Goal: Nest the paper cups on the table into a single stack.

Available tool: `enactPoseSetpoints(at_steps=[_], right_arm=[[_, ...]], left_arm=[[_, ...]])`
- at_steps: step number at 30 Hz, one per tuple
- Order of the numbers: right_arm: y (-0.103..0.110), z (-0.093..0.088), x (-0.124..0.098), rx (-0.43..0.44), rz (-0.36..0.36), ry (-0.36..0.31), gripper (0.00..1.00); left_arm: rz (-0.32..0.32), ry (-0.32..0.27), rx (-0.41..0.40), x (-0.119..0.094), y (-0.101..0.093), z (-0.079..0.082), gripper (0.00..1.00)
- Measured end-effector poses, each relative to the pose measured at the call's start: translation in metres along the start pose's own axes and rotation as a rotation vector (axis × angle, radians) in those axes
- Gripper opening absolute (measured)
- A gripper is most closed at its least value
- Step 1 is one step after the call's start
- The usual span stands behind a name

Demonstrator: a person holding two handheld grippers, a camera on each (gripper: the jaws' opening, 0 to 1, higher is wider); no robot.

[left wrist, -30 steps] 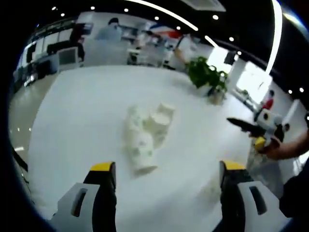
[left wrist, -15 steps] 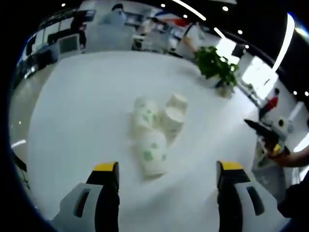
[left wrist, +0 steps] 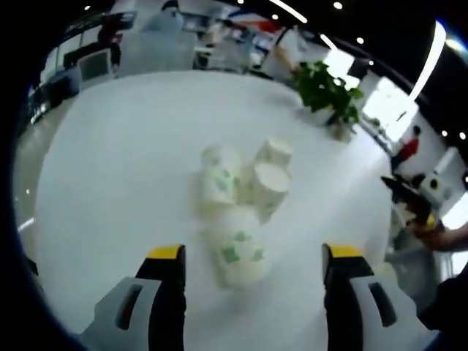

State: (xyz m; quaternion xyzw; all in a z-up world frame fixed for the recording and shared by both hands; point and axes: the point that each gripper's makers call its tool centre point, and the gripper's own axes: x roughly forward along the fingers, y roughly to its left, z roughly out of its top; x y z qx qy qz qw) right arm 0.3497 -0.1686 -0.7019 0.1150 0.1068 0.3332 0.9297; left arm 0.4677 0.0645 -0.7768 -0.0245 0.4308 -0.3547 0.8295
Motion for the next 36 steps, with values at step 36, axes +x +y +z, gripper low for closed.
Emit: enactPoseSetpoints(at_steps=[36], right_arm=[[-0.004, -0.001, -0.014, 0.030, -0.039, -0.025, 0.97]], left_arm=[[0.044, 0.130, 0.006, 0.050, 0.014, 0.000, 0.69]])
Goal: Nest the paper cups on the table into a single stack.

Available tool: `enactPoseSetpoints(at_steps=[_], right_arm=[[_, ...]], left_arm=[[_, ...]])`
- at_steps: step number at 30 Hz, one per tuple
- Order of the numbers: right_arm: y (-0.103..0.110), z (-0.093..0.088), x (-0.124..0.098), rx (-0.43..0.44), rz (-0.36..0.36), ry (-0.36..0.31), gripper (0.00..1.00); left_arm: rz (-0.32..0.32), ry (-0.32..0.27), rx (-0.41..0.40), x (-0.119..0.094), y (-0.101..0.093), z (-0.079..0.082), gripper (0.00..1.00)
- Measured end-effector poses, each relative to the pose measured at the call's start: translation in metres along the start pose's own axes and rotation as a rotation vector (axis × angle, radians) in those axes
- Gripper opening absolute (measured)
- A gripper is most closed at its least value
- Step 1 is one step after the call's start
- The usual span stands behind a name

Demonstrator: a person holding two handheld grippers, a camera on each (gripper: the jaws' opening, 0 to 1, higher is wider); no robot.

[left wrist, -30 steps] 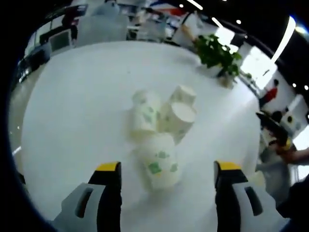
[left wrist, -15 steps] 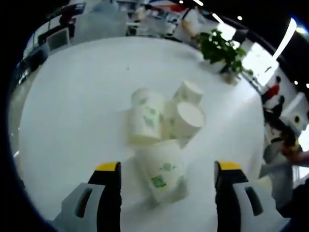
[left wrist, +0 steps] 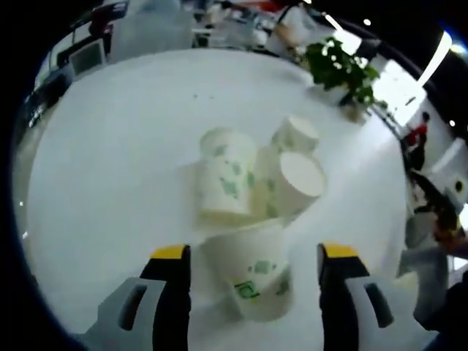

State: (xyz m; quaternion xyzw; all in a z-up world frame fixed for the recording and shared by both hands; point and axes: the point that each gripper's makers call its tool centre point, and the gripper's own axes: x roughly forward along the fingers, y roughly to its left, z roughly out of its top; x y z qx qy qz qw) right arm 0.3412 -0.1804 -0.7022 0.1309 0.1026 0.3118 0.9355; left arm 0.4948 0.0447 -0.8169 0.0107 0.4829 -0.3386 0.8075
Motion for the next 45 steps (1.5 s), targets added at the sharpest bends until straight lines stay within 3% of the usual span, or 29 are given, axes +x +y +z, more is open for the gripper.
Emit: enactPoseSetpoints(at_steps=[6, 12, 24, 32, 45], right_arm=[[-0.004, 0.003, -0.002, 0.003, -0.013, -0.012, 0.96], [-0.004, 0.003, -0.002, 0.008, -0.009, -0.017, 0.96], [-0.006, 0.002, -0.005, 0.008, -0.023, -0.022, 0.96], [-0.005, 0.001, -0.006, 0.006, -0.027, -0.024, 0.95], [-0.008, 0.004, -0.007, 0.009, -0.026, -0.039, 0.93]], left_arm=[[0.011, 0.011, 0.009, 0.004, 0.003, 0.003, 0.69], [0.007, 0.024, 0.011, 0.007, 0.000, 0.005, 0.61], [0.024, 0.069, -0.018, 0.013, 0.006, 0.007, 0.61], [0.038, 0.083, -0.014, 0.013, 0.006, 0.011, 0.57], [0.054, 0.151, -0.075, 0.017, 0.009, 0.000, 0.54]])
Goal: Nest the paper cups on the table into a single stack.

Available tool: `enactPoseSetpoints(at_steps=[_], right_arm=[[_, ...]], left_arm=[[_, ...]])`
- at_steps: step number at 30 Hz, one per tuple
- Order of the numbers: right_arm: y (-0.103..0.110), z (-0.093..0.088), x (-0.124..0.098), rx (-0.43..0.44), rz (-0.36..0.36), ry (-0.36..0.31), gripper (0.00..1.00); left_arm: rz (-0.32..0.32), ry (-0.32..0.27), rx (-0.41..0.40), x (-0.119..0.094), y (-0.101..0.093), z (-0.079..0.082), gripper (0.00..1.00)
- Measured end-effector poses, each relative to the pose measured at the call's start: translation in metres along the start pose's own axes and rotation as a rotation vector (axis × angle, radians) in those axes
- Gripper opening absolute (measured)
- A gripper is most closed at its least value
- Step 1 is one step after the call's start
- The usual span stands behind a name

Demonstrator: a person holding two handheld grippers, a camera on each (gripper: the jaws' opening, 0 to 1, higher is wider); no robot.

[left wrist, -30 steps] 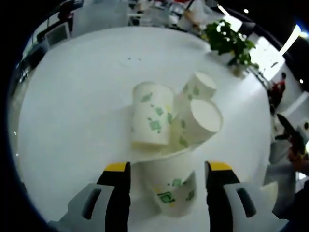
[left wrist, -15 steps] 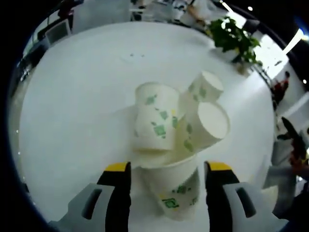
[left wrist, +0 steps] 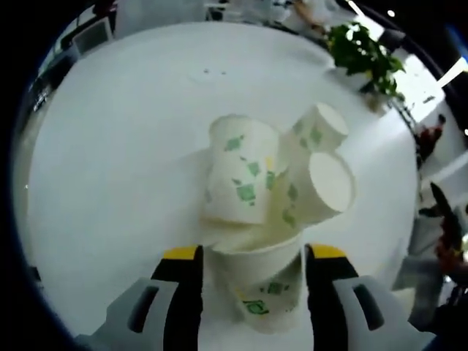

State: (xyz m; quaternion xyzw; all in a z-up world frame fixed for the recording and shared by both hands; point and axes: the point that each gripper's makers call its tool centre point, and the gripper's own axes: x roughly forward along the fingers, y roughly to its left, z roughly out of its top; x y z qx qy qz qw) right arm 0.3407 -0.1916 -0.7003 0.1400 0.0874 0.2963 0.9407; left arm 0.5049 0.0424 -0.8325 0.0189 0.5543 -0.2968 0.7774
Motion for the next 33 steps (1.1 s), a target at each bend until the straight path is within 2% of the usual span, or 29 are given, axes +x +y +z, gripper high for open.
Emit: enactPoseSetpoints(at_steps=[5, 8, 13, 24, 33], right_arm=[[0.002, 0.000, 0.000, -0.005, 0.005, 0.001, 0.92], [0.001, 0.000, 0.001, -0.011, 0.005, 0.005, 0.92], [0.001, 0.003, 0.003, -0.004, 0.001, -0.005, 0.92], [0.003, 0.004, 0.006, -0.017, 0.011, 0.000, 0.91], [-0.001, -0.005, 0.003, -0.032, -0.006, 0.031, 0.91]], left_arm=[[0.000, 0.027, -0.041, 0.002, 0.001, -0.003, 0.52], [-0.008, 0.030, -0.049, 0.001, -0.001, -0.003, 0.46], [0.001, 0.040, -0.041, -0.001, 0.002, -0.004, 0.44], [-0.018, 0.030, -0.084, -0.006, 0.001, -0.005, 0.43], [-0.038, 0.026, -0.087, -0.012, -0.004, -0.008, 0.41]])
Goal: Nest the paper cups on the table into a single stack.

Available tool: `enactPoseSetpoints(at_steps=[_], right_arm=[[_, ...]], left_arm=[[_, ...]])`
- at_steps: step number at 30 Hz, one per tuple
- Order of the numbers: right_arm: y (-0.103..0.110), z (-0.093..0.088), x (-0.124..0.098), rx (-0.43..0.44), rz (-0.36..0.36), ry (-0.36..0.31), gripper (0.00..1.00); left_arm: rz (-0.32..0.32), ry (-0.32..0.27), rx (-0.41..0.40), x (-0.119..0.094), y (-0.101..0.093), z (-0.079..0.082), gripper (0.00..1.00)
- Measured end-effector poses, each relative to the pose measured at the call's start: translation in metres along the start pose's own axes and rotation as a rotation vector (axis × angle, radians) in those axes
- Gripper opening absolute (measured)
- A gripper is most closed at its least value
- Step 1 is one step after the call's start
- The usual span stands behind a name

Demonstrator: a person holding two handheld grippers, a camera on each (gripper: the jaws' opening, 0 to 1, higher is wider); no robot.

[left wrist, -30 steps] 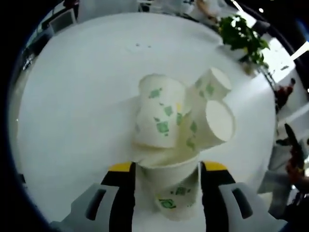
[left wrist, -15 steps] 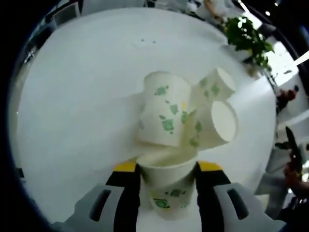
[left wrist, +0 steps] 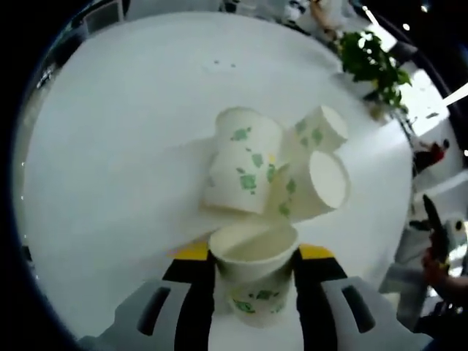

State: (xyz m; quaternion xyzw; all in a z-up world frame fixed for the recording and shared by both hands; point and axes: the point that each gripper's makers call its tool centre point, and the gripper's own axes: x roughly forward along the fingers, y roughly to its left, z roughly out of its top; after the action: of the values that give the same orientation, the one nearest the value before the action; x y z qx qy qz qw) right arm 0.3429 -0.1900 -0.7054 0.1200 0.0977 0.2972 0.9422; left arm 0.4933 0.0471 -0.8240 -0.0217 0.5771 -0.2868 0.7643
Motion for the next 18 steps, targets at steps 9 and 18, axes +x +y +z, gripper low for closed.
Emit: enactPoseSetpoints(at_steps=[9, 18], right_arm=[[0.002, -0.002, 0.003, -0.022, 0.011, 0.027, 0.91], [0.001, -0.006, 0.010, -0.035, -0.009, 0.065, 0.91]], left_arm=[[-0.013, -0.041, -0.047, -0.013, -0.001, -0.003, 0.40], [-0.009, -0.079, -0.029, -0.031, -0.004, -0.010, 0.39]])
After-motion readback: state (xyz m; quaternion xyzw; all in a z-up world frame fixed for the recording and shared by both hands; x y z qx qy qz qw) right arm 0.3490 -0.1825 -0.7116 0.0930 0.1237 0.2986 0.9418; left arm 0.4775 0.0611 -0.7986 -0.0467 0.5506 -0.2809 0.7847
